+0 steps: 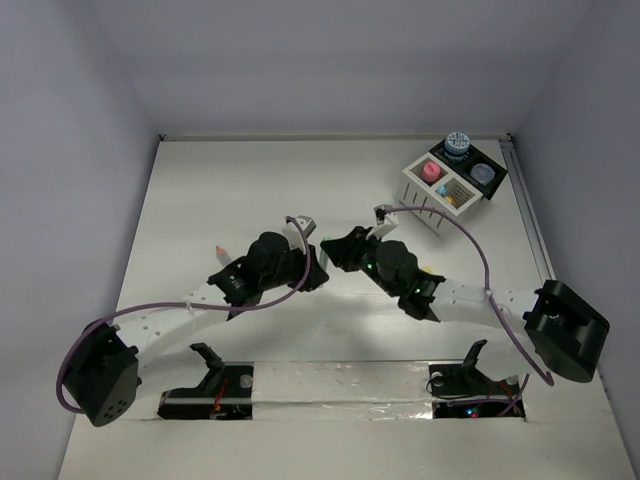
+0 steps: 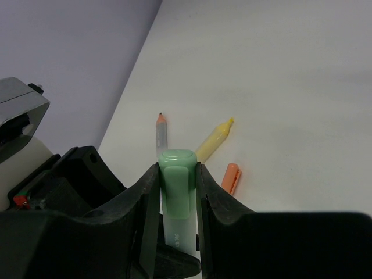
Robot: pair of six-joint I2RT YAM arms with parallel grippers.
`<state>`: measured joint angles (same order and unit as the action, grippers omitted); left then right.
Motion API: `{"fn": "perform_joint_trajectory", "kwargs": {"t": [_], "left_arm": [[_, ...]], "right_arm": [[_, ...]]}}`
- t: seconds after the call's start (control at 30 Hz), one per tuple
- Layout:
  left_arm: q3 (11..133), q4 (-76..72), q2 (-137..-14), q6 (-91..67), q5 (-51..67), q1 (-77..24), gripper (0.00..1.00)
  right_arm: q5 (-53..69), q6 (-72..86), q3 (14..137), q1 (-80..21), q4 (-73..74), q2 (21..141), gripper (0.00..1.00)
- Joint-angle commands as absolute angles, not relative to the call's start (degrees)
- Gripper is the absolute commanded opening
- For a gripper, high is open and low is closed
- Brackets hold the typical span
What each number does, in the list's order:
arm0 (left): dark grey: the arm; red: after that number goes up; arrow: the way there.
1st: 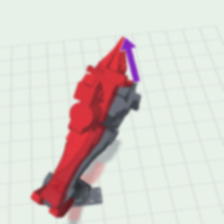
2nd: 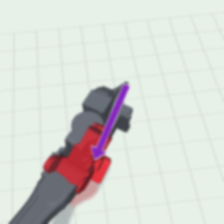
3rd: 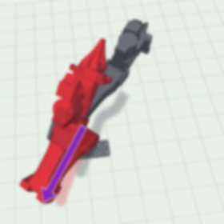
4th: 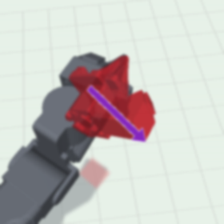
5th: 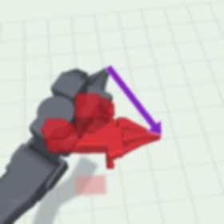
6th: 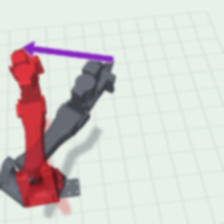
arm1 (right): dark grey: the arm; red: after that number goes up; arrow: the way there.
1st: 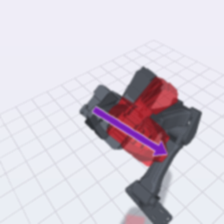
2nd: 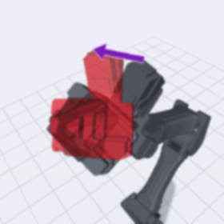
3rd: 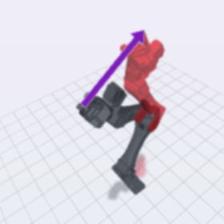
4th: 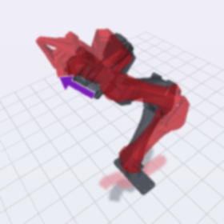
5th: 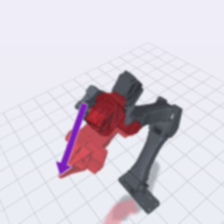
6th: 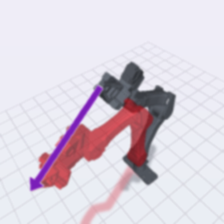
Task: Sort the stationery into containers
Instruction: Close the pen cap on the pen, then place the pen in the storage box.
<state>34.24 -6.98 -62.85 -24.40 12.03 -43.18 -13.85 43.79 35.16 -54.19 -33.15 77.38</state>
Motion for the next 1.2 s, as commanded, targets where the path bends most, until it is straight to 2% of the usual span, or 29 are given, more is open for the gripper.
{"fn": "perform_joint_trajectory", "kwargs": {"t": [0.0,0.07,0.13,0.17,0.23,0.27,0.33,0.37,0.47,0.67,0.83,0.97,1.17], "left_arm": [[42.6,-32.0,-61.0,-23.7,2.0,-40.2,0.0],[40.2,-32.2,-61.6,-24.8,4.3,-40.2,0.03],[37.6,-33.0,-61.6,-25.3,8.0,-40.2,0.14],[35.2,-33.1,-61.2,-25.4,8.3,-41.6,0.23],[32.6,-33.0,-60.2,-25.0,8.3,-42.8,0.34],[30.3,-32.9,-58.9,-24.9,8.4,-43.3,0.44],[28.1,-32.5,-57.6,-24.7,8.4,-44.0,0.57],[26.1,-32.5,-56.3,-24.3,8.5,-44.6,0.73],[23.2,-31.9,-53.5,-23.5,8.2,-45.3,0.86],[20.0,-30.1,-47.2,-21.2,5.3,-45.9,0.99],[18.3,-31.4,-44.8,-20.2,3.6,-45.9,0.99],[15.9,-31.6,-40.5,-20.6,1.8,-45.9,0.99],[14.3,-30.9,-35.9,-21.1,1.2,-45.9,0.99]], "right_arm": [[-6.8,44.4,32.7,-60.9,-13.3,76.9,0.0],[-12.5,43.3,34.5,-59.9,-11.5,75.2,0.0],[-17.6,41.8,37.9,-57.8,-9.8,74.2,0.0],[-19.4,40.9,39.1,-57.0,-9.4,72.8,0.0],[-24.2,37.6,42.4,-54.4,-9.2,71.5,0.0],[-24.5,36.1,43.8,-52.9,-9.2,71.2,0.0],[-24.4,33.3,47.4,-49.3,-9.7,71.2,0.0],[-24.3,32.5,48.5,-45.2,-10.1,71.5,0.0],[-24.5,29.5,52.6,-38.1,-11.1,72.7,0.0],[-32.2,20.5,56.7,-26.9,-11.8,72.8,0.0],[-34.9,16.6,56.8,-14.3,-14.8,72.4,0.0],[-37.9,12.9,58.1,-9.5,-18.8,75.8,0.0],[-39.5,5.4,57.9,-7.8,-30.7,81.7,0.0]]}}
